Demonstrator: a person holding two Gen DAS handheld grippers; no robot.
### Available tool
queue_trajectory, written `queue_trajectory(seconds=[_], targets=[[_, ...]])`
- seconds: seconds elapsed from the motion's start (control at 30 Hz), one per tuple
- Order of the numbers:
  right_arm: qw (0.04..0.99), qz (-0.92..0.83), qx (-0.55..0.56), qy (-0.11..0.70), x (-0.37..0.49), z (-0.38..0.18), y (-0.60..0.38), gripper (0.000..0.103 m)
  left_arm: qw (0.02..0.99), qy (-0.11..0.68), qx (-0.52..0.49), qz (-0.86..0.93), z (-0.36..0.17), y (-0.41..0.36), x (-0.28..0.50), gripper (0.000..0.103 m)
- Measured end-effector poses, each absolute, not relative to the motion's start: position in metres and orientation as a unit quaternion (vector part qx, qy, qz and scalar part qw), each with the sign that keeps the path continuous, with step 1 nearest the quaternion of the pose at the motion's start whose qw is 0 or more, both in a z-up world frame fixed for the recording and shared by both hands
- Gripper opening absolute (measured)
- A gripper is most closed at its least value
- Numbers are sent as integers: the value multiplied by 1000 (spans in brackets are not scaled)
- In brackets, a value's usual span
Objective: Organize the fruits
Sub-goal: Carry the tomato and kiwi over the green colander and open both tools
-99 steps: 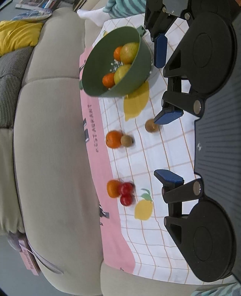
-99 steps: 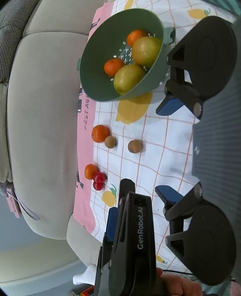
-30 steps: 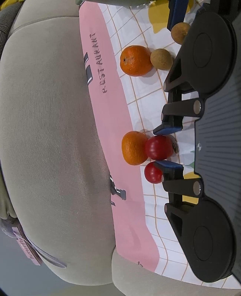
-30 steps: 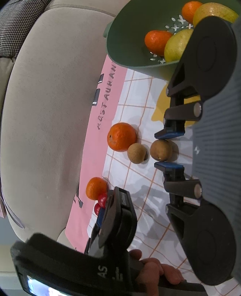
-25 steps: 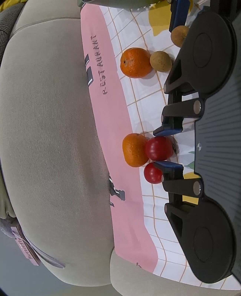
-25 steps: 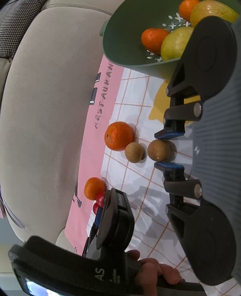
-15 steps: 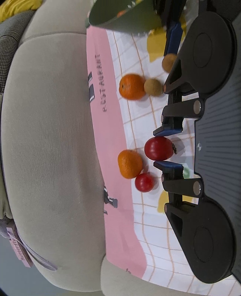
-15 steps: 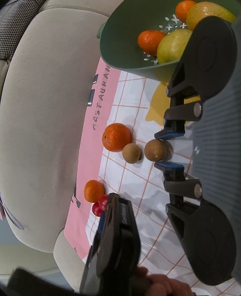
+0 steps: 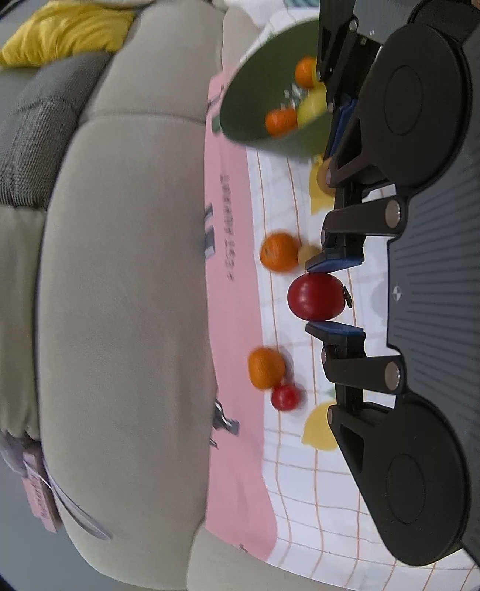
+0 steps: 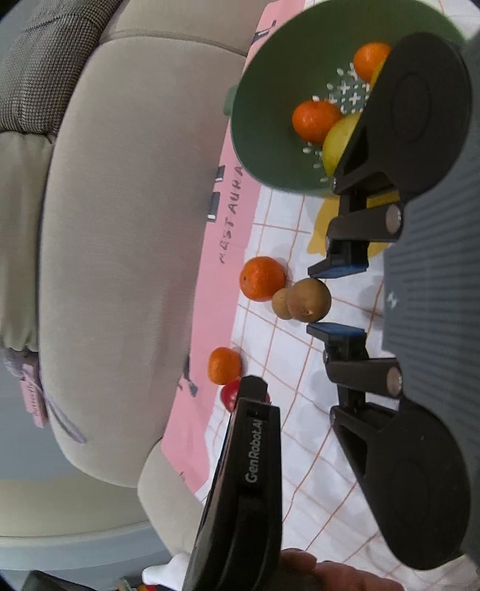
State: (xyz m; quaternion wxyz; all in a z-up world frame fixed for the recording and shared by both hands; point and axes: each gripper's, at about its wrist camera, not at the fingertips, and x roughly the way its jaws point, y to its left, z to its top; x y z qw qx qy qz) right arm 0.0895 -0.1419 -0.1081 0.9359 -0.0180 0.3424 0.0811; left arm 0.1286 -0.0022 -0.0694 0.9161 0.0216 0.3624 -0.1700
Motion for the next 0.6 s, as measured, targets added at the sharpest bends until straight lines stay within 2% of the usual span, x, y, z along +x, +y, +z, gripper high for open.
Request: queue_trajectory(seconds=[0.27,0.6], targets=[[938,70,-3,338,53,-81,-176,22,903,353,47,-241,-42,-46,104,31],[916,56,70,392,31,-67,-249,22,847,409,51,-334,-31,-105,101,31]])
